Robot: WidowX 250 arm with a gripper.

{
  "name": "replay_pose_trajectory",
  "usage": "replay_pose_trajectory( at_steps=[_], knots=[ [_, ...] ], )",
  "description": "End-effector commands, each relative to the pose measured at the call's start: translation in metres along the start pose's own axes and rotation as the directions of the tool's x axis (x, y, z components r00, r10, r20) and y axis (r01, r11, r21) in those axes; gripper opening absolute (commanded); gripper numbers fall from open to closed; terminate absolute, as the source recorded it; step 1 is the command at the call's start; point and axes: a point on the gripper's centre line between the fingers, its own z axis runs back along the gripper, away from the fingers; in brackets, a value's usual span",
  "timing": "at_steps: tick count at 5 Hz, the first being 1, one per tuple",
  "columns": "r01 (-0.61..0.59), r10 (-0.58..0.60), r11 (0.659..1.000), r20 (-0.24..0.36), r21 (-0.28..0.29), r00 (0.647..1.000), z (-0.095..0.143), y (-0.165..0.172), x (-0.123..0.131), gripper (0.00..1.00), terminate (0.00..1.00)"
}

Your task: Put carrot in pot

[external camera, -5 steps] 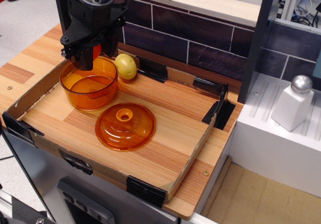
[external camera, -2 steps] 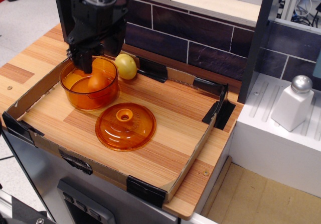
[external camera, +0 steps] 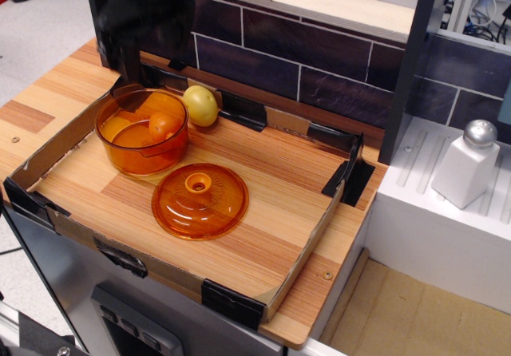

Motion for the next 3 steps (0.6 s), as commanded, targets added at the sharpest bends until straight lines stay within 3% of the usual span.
replay_pose_trajectory(
  at_steps=[1, 2, 3],
  knots=[
    [0.079, -0.078, 0.994, 0.021, -0.078, 0.997, 0.0611, -0.0170, 0.0053, 1.00, 0.00],
    [0.079, -0.078, 0.994, 0.021, -0.078, 0.997, 0.0611, -0.0170, 0.0053, 1.00, 0.00],
    [0.079, -0.078, 0.994, 0.021, -0.078, 0.997, 0.0611, -0.0170, 0.0053, 1.00, 1.00]
  ],
)
